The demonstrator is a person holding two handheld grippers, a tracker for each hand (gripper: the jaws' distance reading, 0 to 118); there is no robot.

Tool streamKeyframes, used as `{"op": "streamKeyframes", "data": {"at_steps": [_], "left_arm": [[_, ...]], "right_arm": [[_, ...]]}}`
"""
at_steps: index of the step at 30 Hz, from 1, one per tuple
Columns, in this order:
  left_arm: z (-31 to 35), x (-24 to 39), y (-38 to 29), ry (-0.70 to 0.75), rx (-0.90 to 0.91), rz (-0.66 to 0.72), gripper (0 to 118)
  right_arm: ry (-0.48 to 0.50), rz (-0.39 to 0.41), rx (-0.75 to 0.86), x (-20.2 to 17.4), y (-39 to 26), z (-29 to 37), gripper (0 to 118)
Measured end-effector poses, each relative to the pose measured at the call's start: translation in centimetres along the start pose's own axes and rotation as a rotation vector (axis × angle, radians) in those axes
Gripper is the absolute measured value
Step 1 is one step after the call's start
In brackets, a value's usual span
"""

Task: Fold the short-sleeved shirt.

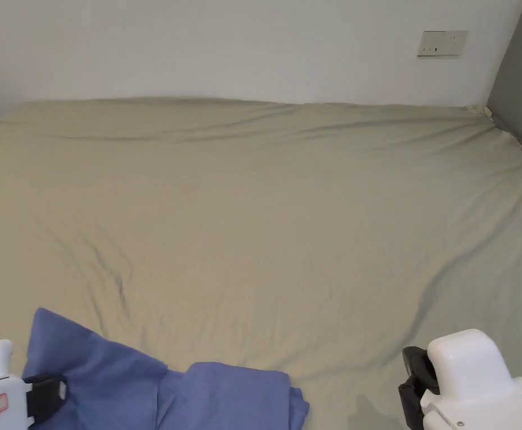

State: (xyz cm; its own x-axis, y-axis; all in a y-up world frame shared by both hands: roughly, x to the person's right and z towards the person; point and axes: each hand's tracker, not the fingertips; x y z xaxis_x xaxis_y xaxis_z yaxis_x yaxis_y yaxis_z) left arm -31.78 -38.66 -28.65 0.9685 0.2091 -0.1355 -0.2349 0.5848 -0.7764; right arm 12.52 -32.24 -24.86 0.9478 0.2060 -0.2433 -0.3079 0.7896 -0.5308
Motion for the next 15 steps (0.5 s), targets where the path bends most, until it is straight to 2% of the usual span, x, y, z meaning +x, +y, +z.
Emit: {"op": "streamKeyframes", "data": {"at_steps": [2,7,10,15], "left_arm": [[0.1,2.7,-0.2,-0.122,-0.006,0.017,14],[-2.9,9.2,-1.0,-0.203,-0.040,-0.132,14],[-5.4,12.5,-2.3,-0.280,-0.127,-0.135,14],[-10.5,17.5,-5.6,-0.224,-0.235,-0.251,15]], "right_arm": [[0.005,0.003,0.002,-0.2,0.0,-0.1,2],[0.012,0.003,-0.005,-0.3,-0.3,0.1,2],[0.007,-0.003,-0.009,0.0,-0.5,0.1,2],[-0.004,-0.027,-0.016,0.7,-1.0,0.1,2]]}}
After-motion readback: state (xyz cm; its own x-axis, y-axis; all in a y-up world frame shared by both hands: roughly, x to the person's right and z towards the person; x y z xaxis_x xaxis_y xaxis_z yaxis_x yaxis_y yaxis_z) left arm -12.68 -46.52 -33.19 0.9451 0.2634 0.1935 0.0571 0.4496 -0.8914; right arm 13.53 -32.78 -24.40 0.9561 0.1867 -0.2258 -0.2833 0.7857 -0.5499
